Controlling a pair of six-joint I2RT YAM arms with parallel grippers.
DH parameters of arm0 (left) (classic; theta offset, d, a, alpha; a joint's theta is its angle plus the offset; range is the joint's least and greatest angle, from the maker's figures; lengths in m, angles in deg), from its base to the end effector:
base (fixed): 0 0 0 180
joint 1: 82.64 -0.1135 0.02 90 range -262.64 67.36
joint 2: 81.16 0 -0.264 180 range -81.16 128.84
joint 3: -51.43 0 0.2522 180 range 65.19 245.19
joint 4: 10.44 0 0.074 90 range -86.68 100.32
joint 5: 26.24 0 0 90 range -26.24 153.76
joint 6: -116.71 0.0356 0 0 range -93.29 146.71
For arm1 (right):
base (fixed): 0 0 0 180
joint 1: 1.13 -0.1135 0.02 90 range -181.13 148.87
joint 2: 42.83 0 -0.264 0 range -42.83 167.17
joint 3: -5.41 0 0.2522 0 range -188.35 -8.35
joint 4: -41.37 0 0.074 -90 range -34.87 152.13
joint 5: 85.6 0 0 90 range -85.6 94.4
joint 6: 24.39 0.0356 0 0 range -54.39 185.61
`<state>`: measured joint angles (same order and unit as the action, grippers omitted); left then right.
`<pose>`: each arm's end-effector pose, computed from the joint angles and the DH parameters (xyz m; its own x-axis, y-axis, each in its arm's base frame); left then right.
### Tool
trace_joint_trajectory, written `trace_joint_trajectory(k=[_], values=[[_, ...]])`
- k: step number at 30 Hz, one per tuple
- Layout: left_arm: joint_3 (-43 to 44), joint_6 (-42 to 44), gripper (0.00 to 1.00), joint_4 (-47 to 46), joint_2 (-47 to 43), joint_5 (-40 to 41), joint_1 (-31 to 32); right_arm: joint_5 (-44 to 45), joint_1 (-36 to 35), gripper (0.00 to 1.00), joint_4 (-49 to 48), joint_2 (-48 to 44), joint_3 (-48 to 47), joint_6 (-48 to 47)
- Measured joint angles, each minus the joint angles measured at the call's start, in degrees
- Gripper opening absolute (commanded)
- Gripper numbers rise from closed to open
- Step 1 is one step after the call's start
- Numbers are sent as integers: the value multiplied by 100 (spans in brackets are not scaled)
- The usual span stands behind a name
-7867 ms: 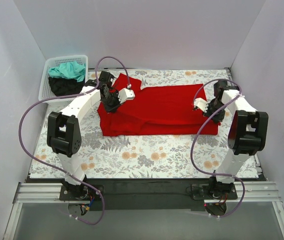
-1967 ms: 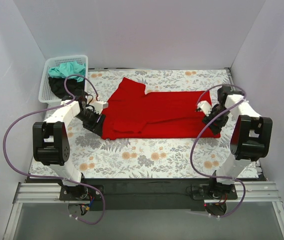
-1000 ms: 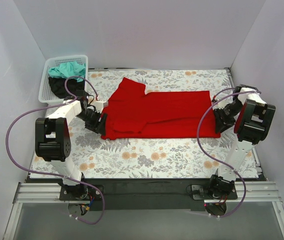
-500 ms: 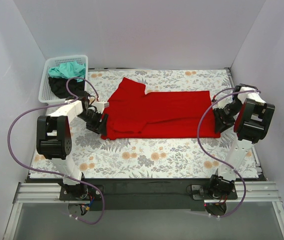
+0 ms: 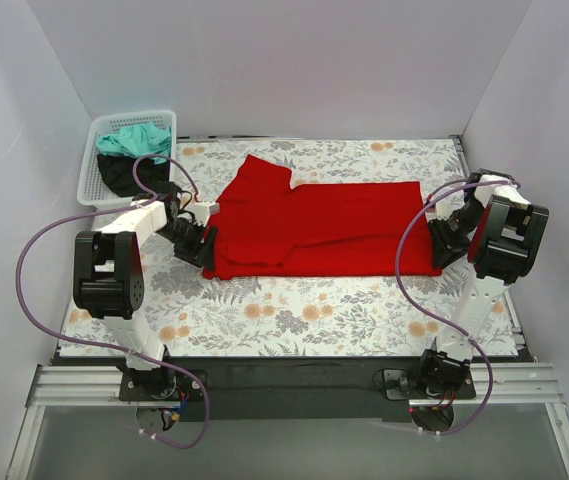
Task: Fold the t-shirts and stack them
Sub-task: Fold the tshirt
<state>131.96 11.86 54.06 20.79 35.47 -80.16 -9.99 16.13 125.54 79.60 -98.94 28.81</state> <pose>0.3159 -0.0306 0.1746 -0.9816 -0.1834 0.0524 -0.1860 0.8600 -0.4752 0.3639 -0.1038 0.1520 -0.9496 -0.3126 0.0244 -0.2886 0.9018 0.3216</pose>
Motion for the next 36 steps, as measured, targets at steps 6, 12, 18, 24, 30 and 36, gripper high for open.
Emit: trace_joint_trajectory(k=[6,12,18,24,30,36], values=[[-13,-33,52,-22,0,-7,0,116,17,37,0,0,0,63],[-55,-70,32,-24,0,-28,0,55,37,1,0,0,0,63],[-61,-70,0,-31,0,-24,0,33,37,1,0,-31,7,9],[-61,-74,0,-17,-20,70,-2,129,37,1,-2,-411,118,-214],[-83,17,0,22,-275,225,-2,337,37,1,-179,-935,684,-483],[-422,195,0,50,-634,350,0,597,37,1,-570,-944,1410,-560]])
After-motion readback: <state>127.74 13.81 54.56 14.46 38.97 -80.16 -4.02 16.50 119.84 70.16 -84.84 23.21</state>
